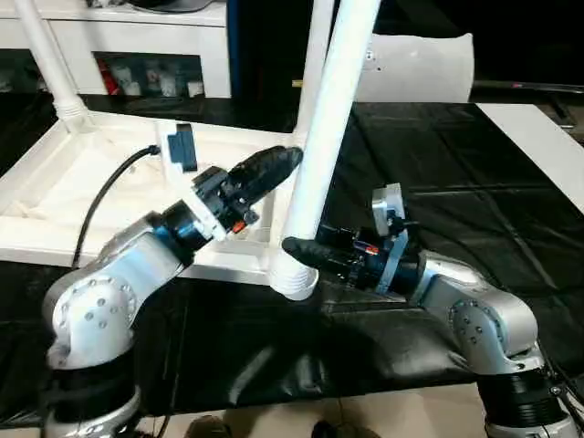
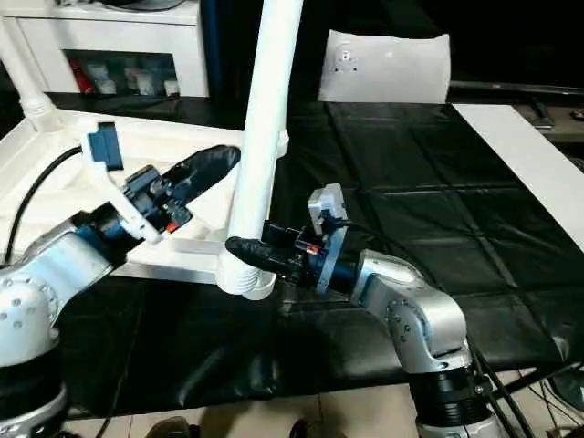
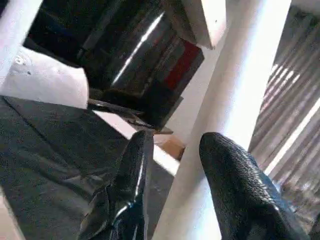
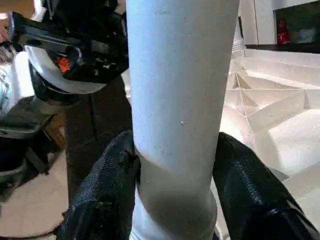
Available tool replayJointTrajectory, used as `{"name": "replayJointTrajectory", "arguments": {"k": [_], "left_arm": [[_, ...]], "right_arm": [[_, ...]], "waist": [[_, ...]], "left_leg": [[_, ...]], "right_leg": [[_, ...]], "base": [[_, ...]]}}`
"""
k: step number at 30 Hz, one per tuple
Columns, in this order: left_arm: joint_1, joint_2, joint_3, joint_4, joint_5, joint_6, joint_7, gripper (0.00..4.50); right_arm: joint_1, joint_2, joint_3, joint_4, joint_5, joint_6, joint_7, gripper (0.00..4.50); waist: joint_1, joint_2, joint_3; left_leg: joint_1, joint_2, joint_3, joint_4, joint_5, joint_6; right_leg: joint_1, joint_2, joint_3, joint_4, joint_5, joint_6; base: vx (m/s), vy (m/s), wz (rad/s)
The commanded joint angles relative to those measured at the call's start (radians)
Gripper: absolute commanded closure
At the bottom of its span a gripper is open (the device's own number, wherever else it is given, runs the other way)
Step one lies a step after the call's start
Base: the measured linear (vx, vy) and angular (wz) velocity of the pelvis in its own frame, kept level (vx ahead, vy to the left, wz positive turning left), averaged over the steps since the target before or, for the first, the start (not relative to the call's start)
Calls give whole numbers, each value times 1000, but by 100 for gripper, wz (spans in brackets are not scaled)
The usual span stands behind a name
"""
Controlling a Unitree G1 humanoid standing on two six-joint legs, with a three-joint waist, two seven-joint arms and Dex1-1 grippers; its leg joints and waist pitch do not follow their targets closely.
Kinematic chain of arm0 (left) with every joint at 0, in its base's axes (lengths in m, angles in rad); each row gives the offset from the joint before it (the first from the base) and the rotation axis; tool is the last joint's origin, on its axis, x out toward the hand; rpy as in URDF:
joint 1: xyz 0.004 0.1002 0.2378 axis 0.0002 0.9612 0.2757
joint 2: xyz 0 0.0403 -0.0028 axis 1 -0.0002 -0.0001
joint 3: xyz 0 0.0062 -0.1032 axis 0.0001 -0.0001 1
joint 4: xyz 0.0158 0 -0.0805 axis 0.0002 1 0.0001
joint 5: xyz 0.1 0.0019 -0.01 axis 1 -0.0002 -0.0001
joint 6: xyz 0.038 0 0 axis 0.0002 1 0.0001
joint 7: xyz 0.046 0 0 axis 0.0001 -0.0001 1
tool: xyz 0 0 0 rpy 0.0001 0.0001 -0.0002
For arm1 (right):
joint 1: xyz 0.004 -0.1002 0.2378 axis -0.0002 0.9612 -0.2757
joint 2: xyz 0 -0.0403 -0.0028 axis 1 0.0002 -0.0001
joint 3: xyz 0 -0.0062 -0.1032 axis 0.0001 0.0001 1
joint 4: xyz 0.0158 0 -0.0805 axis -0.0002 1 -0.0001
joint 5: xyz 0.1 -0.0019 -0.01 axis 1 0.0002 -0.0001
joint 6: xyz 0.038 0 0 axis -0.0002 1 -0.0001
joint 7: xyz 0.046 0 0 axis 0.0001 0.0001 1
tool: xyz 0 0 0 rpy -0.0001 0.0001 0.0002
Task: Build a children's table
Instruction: Pick table leg
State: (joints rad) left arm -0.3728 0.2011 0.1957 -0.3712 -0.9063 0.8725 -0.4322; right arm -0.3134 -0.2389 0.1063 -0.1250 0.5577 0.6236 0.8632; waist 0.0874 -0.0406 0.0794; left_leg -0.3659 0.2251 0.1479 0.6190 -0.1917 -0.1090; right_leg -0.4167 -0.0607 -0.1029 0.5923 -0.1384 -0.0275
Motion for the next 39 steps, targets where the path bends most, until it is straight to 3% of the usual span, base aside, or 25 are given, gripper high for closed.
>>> {"name": "replayJointTrajectory", "arguments": {"k": [1, 2, 5, 8, 18, 23, 26, 29, 30, 33, 39], "left_arm": [[21, 52, -84, -11, 93, -45, -55, 236], [34, 78, -110, -12, 132, -85, -89, 236], [72, 116, -138, -12, 182, -160, -165, 236], [94, 128, -129, -1, 200, -209, -209, 225], [154, 190, -100, 26, 99, -193, -366, 135], [141, 160, -126, 55, 143, -229, -340, 89], [120, 125, -143, 81, 183, -258, -278, 62], [101, 85, -143, 113, 237, -294, -199, 61], [98, 77, -140, 118, 241, -298, -187, 84], [90, 52, -146, 122, 303, -328, -112, 95], [91, -19, -150, 83, 304, -328, -24, 141]], "right_arm": [[-14, -8, 15, -29, -28, -32, -7, 261], [-13, -9, 20, -28, -34, -40, -9, 261], [-6, -10, 36, -25, -62, -67, -21, 262], [0, -11, 49, -17, -90, -91, -32, 262], [22, -25, 89, 3, -167, -168, -41, 262], [20, -22, 119, 9, -206, -205, -47, 262], [12, -19, 150, 31, -270, -252, -81, 262], [0, 18, 140, 68, -310, -289, -161, 262], [-3, 29, 133, 75, -316, -295, -179, 262], [-9, 56, 121, 93, -330, -312, -226, 262], [-19, 108, 101, 122, -346, -336, -305, 262]], "waist": [[-4, 14, -80], [-8, 9, -80], [-8, 14, -77], [-9, 16, -77], [-14, 14, -71], [-21, 12, -68], [-28, 11, -66], [-42, 14, -67], [-48, 15, -67], [-59, 17, -69], [-57, 14, -74]], "left_leg": [[8, 0, 8, -81, -209, 1], [6, -2, 10, -81, -212, 2], [7, -2, 10, -83, -224, -3], [9, 0, 10, -84, -235, -9], [18, -3, 9, -85, -302, -7], [21, -6, 8, -84, -326, -8], [24, -9, 6, -81, -347, -11], [23, -7, 1, -83, -363, -12], [23, -6, -1, -83, -373, -11], [26, -6, -5, -84, -389, -7], [19, -1, -2, -86, -348, -2]], "right_leg": [[55, -60, 37, -90, -473, -20], [57, -59, 39, -88, -482, -12], [54, -62, 40, -94, -510, -5], [54, -61, 42, -89, -486, -25], [48, -62, 39, -97, -563, -21], [47, -61, 34, -108, -611, 0], [47, -60, 27, -117, -645, 18], [52, -62, 17, -124, -652, 27], [54, -63, 10, -128, -649, 26], [57, -63, 3, -128, -627, 27], [59, -68, 14, -114, -557, -4]], "base": [[0, 0, 0], [0, 0, 0], [0, 0, 0], [0, 0, 0], [0, 0, 0], [0, 0, 0], [0, 0, 0], [0, 0, 0], [0, 0, 0], [0, 0, 0], [0, 0, 0]]}}
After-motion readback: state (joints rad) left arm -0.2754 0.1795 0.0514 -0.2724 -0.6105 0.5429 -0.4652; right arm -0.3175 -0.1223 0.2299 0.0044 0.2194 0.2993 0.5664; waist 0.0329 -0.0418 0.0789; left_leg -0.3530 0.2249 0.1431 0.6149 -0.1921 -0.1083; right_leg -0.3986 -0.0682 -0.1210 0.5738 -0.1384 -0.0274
